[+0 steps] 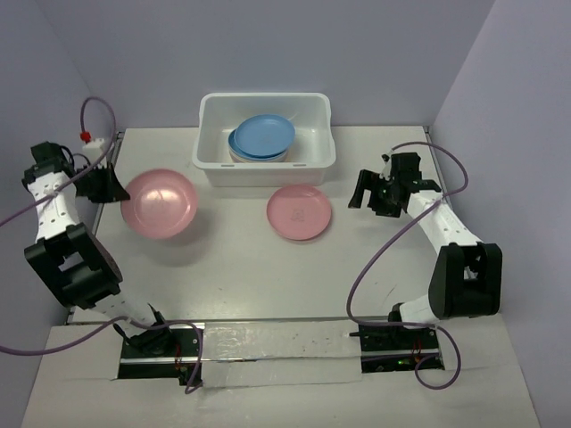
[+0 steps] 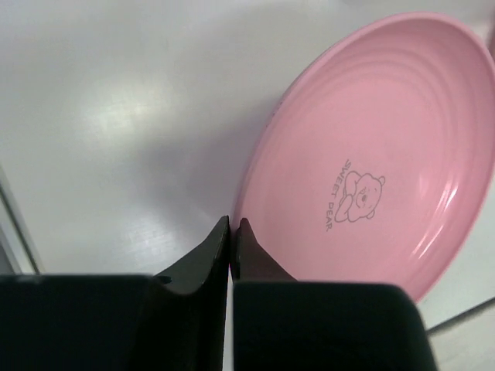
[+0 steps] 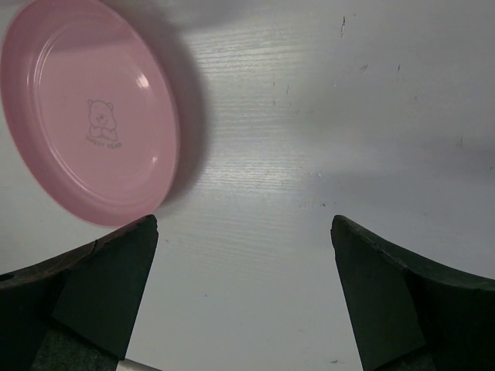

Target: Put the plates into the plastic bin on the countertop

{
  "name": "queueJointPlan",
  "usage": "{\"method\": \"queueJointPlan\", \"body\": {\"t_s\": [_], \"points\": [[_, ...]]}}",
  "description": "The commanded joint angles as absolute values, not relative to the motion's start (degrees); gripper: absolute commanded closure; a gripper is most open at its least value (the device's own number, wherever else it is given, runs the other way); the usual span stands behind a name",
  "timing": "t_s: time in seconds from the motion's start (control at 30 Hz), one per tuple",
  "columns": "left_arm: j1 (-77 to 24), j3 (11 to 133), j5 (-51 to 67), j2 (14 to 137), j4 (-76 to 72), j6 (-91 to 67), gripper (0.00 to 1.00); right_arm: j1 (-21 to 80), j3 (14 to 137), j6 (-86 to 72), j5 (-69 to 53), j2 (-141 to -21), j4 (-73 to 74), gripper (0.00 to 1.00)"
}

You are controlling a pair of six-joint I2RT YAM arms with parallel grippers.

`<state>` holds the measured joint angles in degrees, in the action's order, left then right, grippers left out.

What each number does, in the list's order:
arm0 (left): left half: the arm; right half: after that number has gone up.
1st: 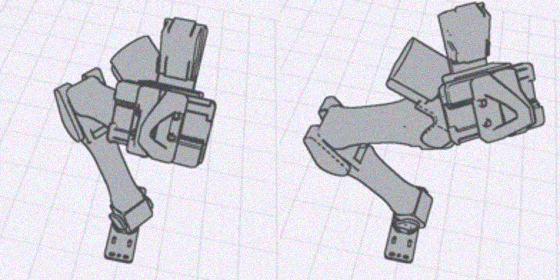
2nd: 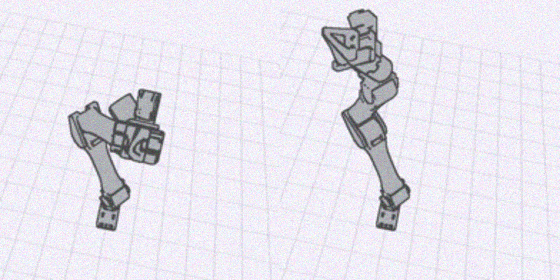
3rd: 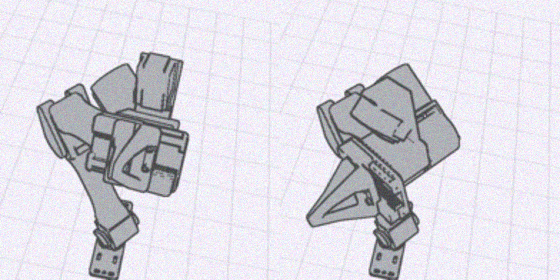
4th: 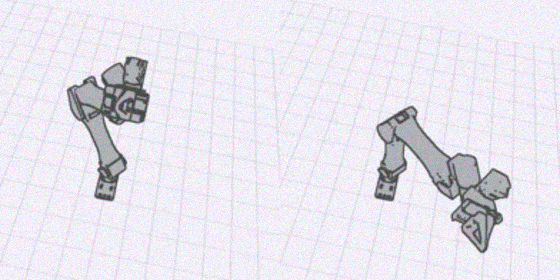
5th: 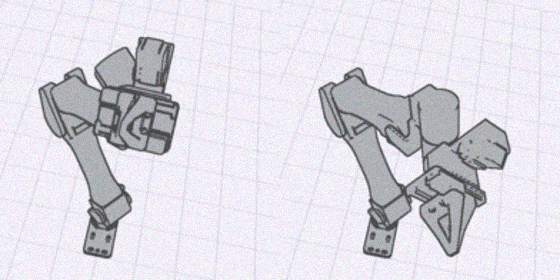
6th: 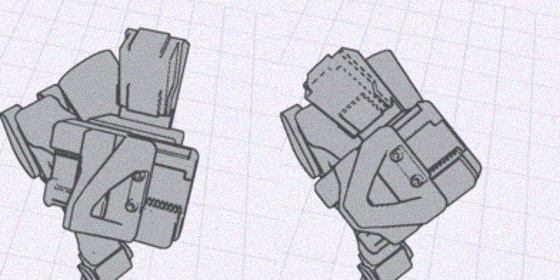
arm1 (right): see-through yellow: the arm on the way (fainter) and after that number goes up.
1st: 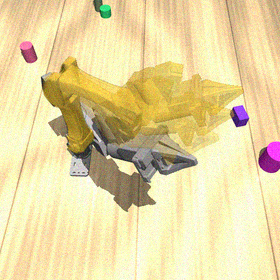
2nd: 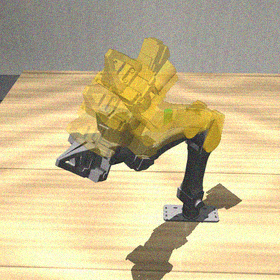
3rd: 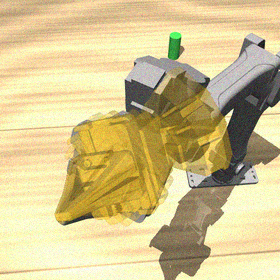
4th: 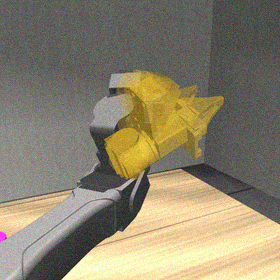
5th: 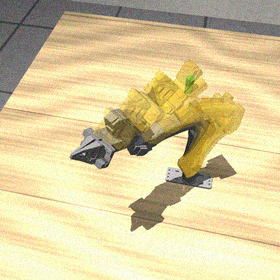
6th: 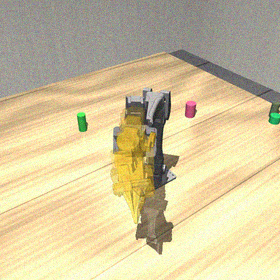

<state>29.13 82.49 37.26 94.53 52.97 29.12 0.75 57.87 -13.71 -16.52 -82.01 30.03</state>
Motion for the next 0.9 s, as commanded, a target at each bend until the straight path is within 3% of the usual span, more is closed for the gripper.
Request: {"method": "queueJointPlan", "body": {"t_s": [0.0,0.2,0.37,0.53,0.87], "points": [[22.0,95.8,42.4,90.4,50.5,15.3,1.0,0.4,56.2,-17.2,-15.4,-84.0,24.4,0.0],[7.7,106.4,24.3,92.8,30.7,-12.5,1.0,0.4,53.4,-19.2,-16.7,-84.6,21.0,0.0],[-6.6,121.8,2.7,106.9,25.7,-22.1,1.0,0.4,53.8,-19.2,-17.8,-85.3,20.9,0.0],[-12.3,137.0,-4.4,123.3,26.9,-26.4,1.0,0.4,54.7,-19.2,-17.8,-85.9,21.0,0.0],[-15.6,133.2,-8.1,134.0,20.1,-28.1,1.0,0.4,57.0,-19.4,-18.0,-87.8,20.4,0.0]]}}
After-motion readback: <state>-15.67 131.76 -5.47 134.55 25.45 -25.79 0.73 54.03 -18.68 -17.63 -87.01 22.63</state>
